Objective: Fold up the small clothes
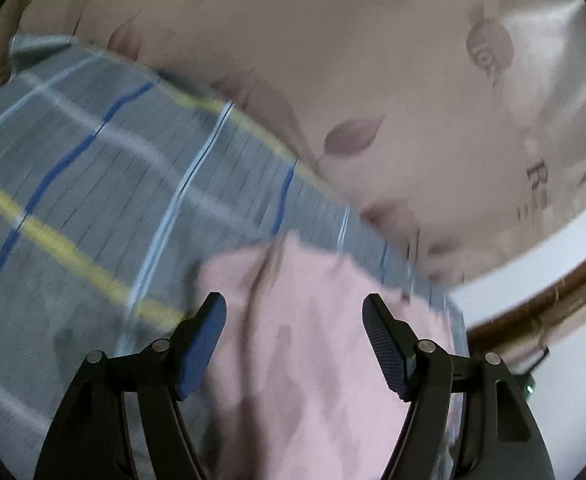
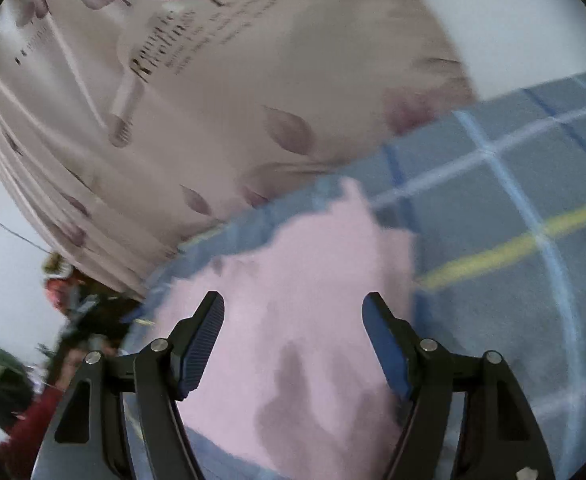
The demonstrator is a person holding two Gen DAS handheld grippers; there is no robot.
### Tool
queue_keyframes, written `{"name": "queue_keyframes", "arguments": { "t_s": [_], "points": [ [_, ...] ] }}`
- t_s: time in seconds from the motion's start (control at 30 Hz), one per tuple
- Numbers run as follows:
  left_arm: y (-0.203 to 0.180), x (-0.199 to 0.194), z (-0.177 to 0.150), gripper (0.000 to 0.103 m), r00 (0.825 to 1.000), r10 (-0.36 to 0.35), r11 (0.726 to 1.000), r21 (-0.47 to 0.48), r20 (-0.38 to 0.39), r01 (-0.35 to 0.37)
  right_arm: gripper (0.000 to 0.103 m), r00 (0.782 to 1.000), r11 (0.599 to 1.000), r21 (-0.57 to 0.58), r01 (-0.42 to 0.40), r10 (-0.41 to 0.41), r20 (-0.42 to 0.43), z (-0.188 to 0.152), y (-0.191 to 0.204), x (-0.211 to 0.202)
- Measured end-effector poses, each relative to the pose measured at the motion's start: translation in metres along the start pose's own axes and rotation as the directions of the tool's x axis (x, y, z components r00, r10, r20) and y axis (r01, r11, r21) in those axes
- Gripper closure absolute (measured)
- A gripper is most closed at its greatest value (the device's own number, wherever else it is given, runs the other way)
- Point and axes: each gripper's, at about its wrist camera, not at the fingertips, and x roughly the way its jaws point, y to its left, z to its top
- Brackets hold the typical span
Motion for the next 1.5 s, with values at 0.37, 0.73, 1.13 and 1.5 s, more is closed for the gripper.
{"name": "queue_keyframes", "arguments": {
  "t_s": [0.37,0.73,1.13,1.5],
  "points": [
    [-0.003,0.014,-0.058,0.033,0.992,0.011,0.996,0.088,-0.127,0.0,0.035,0.996,0.997,0.009,0.071,-0.07,-0.052,-0.014,-0.017,0.013],
    [0.006,-0.021,-0.082,0.097,0.998,0.047,0.991,0.13,-0.05,-0.04,0.035,0.992,0.995,-0.057,0.08,-0.085,-0.095,-0.023,-0.006,0.02],
    [0.006,-0.048,-0.124,0.093,0.996,0.085,0.967,0.239,0.023,-0.088,0.033,0.979,0.988,-0.1,0.118,-0.133,-0.156,-0.037,0.002,0.024],
    [-0.04,-0.028,-0.15,0.034,0.871,0.428,0.751,0.441,0.242,-0.491,0.028,0.963,0.965,-0.182,0.19,-0.22,-0.159,-0.043,0.016,0.033]
  ]
}}
